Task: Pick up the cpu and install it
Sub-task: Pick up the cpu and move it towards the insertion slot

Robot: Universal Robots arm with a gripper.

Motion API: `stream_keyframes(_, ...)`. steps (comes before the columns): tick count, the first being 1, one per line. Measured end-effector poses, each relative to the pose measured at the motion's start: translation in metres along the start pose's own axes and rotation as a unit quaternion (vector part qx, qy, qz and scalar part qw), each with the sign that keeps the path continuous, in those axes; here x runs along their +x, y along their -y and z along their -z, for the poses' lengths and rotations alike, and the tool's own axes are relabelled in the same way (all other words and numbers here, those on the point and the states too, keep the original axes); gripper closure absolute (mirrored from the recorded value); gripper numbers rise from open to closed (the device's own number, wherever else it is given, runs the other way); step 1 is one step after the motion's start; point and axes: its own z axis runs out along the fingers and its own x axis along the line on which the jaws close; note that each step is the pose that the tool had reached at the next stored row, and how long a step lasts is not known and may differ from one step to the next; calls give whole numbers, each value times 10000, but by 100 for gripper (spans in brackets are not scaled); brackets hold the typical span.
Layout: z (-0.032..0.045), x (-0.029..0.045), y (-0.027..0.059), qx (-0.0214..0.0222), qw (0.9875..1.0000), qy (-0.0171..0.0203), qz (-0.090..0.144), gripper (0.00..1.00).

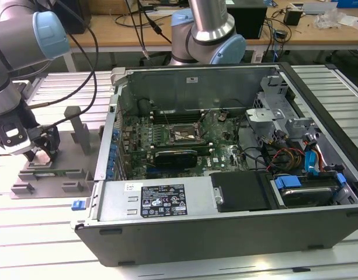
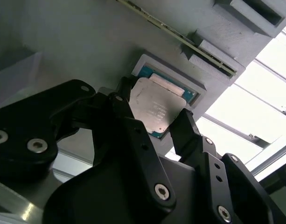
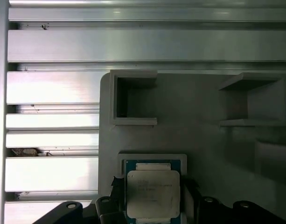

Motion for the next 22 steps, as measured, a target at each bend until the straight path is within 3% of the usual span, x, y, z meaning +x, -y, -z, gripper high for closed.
stream_keyframes(10, -2, 1, -1, 0, 10000, 0, 0, 40)
stream_keyframes(12, -2, 1, -2, 0, 10000, 0, 0, 45)
stream_keyframes(17, -3, 1, -2, -3, 10000, 0, 0, 45)
stream_keyframes(22, 26, -1, -4, -9, 10000, 1, 0, 45)
